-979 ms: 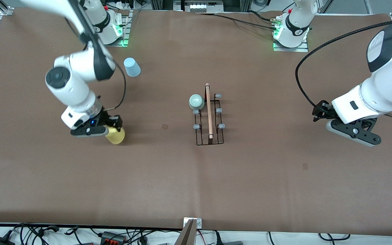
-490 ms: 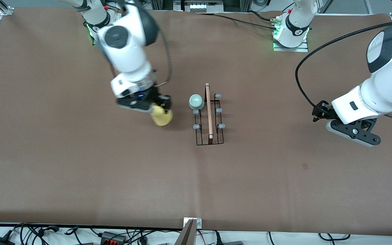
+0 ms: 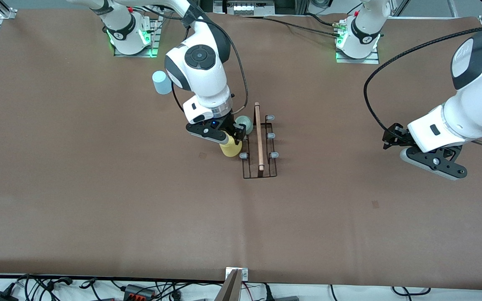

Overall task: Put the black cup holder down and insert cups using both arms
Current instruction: 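Lift the yellow cup with the right gripper and carry it to the rack, then lower the yellow cup onto a rack peg and open the right gripper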

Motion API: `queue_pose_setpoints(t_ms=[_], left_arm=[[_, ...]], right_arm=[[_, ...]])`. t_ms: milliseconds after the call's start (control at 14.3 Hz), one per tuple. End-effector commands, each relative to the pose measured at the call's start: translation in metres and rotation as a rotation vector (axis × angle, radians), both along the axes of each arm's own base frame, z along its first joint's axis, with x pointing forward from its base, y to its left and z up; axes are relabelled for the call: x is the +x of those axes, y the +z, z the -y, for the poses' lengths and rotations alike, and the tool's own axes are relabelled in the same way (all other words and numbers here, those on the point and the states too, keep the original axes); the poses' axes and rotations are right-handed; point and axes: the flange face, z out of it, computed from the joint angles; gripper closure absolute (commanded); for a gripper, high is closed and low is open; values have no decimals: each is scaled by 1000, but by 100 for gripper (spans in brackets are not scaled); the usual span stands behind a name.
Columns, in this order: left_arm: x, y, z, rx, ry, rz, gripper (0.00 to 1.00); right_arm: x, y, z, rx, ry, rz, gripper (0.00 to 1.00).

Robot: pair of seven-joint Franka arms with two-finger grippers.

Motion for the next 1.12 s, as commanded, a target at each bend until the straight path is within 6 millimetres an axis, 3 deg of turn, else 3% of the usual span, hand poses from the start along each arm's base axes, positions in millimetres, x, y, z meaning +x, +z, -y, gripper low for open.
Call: queue_pose_setpoints(t_ms=[0,350,629,909,979,1049], left_arm=[[2,3,-1,-23,8,0,18],[2,3,-1,-24,8,-1,18],[2,2,-1,-24,8,-2,18],[2,2,-1,-24,8,-2,18],[2,2,-1,-25,8,-4,18],[2,2,-1,-24,8,-2,18]], right_arm=[[6,6,-18,12,-19,23,85],[11,16,-20,31,-11,49,85],[8,-9,-34,50,22,70,85],[5,-18,-39,42,36,71,85],[5,-19,-39,42,35,69,65],[6,-19,-38,47,21,67,1]])
